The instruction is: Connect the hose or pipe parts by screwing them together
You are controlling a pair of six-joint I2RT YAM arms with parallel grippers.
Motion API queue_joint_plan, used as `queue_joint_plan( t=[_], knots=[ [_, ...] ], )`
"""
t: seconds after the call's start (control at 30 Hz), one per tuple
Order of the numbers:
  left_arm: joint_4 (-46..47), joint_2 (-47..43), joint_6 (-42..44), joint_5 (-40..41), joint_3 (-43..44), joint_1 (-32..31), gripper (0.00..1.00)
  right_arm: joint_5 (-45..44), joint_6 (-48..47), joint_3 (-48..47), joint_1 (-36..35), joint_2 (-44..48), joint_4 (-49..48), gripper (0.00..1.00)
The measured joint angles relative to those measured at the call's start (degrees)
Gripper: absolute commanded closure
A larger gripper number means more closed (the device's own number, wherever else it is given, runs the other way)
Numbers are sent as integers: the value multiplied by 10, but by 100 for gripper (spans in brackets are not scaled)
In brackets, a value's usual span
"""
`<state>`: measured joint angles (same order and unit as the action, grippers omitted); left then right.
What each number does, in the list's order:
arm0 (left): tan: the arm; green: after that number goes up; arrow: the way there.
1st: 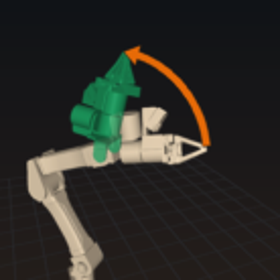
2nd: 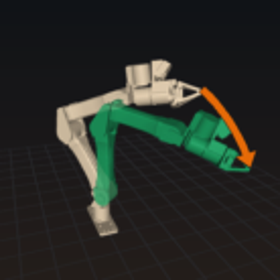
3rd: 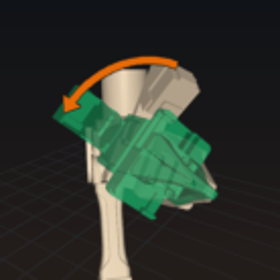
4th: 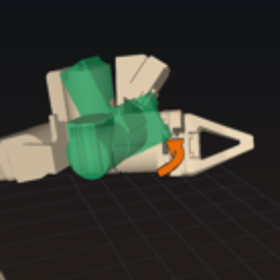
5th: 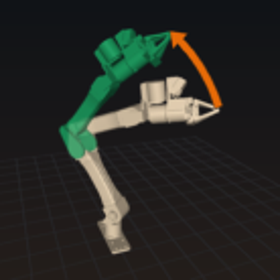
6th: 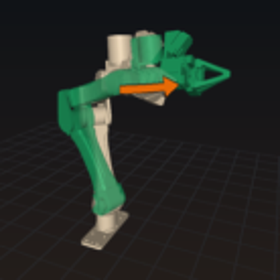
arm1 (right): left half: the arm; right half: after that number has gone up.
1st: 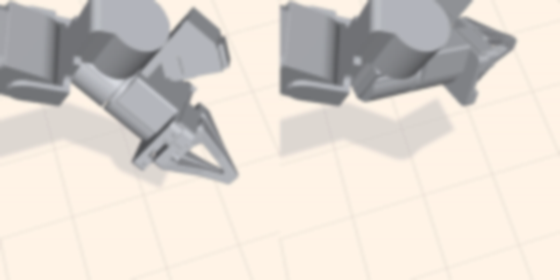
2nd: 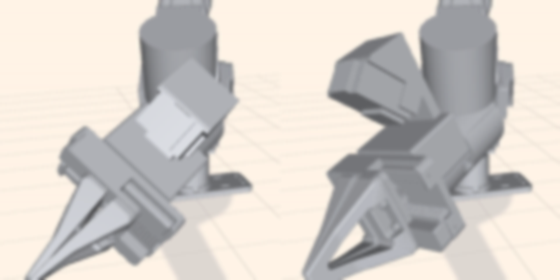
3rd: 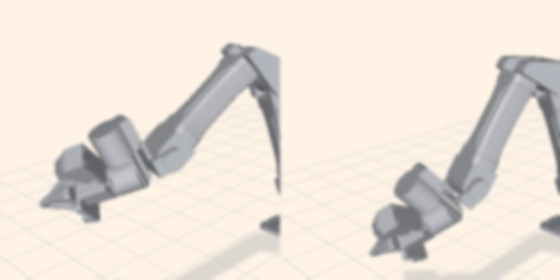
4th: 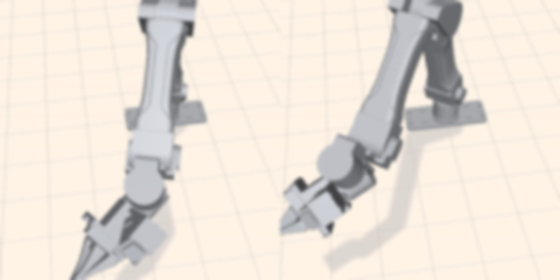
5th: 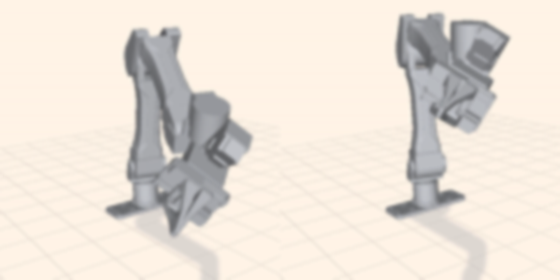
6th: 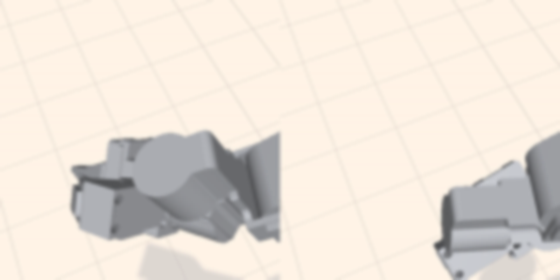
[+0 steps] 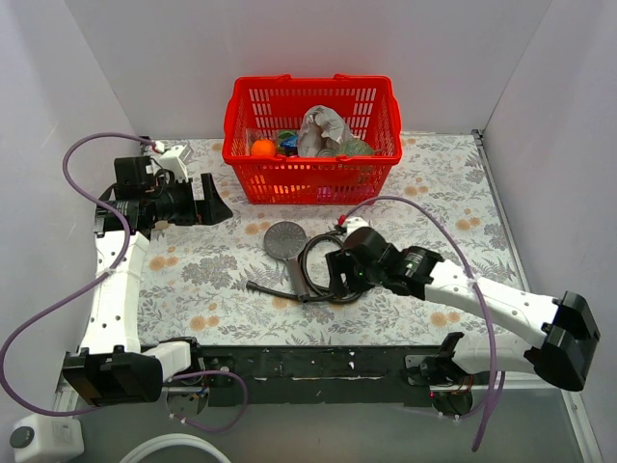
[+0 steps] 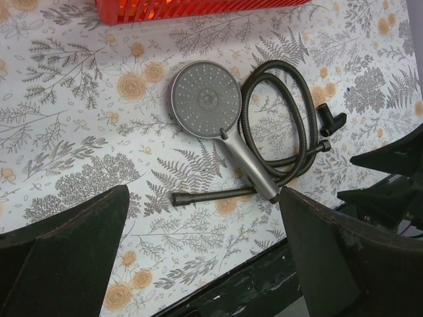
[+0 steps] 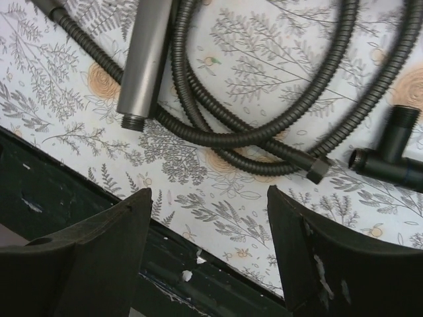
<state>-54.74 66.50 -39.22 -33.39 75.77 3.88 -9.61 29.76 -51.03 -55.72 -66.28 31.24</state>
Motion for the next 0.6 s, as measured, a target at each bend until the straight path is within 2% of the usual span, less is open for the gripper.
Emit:
queue_joint_plan(
  t=[0.33, 0.6],
  knots=[
    [-1, 0, 3, 20, -41, 0, 2, -48, 4, -90, -110, -151, -39, 34],
    [-1, -4, 5, 26, -42, 0, 2, -93, 6, -139, -127, -276, -60, 37]
  ],
)
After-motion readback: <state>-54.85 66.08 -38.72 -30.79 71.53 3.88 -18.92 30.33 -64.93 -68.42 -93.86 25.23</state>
